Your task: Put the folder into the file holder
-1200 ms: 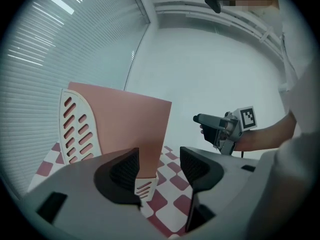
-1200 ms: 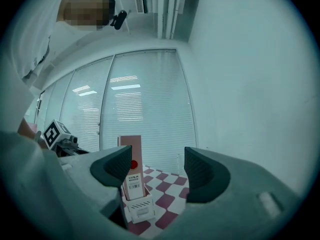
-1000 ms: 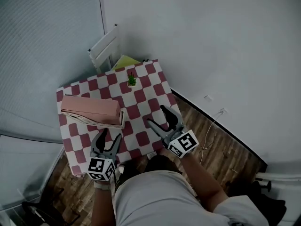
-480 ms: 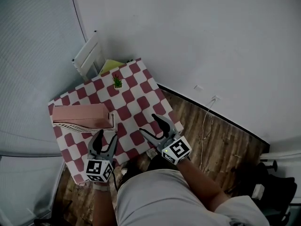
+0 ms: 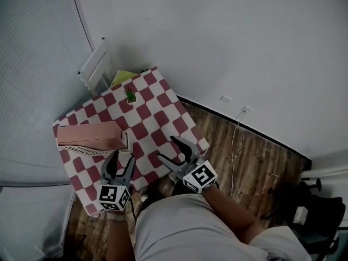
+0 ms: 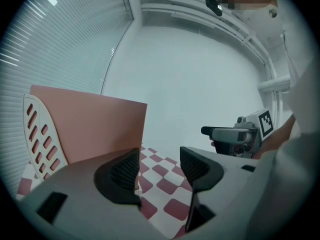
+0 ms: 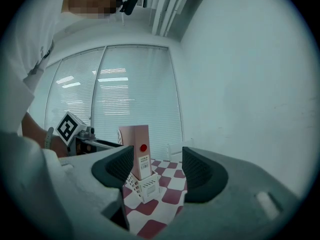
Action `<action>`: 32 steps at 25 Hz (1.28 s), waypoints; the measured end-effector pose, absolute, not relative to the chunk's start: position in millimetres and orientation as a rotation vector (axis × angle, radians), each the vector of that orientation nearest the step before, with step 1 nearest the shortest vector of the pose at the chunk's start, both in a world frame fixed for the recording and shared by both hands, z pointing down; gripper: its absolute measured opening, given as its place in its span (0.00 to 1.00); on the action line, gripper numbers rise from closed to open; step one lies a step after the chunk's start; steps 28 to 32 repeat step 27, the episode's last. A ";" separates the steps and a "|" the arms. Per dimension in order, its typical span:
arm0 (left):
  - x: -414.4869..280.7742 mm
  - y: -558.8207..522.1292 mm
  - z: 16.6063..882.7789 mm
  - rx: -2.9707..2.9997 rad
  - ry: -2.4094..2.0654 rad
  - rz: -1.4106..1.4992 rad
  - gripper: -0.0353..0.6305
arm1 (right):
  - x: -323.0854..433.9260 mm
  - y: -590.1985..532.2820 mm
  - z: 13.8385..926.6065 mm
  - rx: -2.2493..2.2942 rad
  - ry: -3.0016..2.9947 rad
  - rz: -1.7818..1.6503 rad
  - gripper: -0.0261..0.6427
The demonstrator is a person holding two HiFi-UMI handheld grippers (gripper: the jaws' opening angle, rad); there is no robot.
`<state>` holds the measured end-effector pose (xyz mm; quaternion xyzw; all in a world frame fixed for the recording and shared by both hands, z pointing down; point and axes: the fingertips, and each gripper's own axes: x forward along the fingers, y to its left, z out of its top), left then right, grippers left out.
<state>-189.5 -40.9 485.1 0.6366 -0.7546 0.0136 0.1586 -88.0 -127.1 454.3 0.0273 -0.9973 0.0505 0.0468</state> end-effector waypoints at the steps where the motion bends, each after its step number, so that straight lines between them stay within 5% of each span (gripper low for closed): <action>1: -189.1 -41.7 485.6 1.822 -2.155 0.041 0.42 | -87.7 -127.1 456.6 0.091 -3.035 0.159 0.50; 32: -186.8 -29.8 494.0 1.774 -2.162 0.041 0.42 | -90.1 -127.1 464.6 0.079 -3.005 0.179 0.49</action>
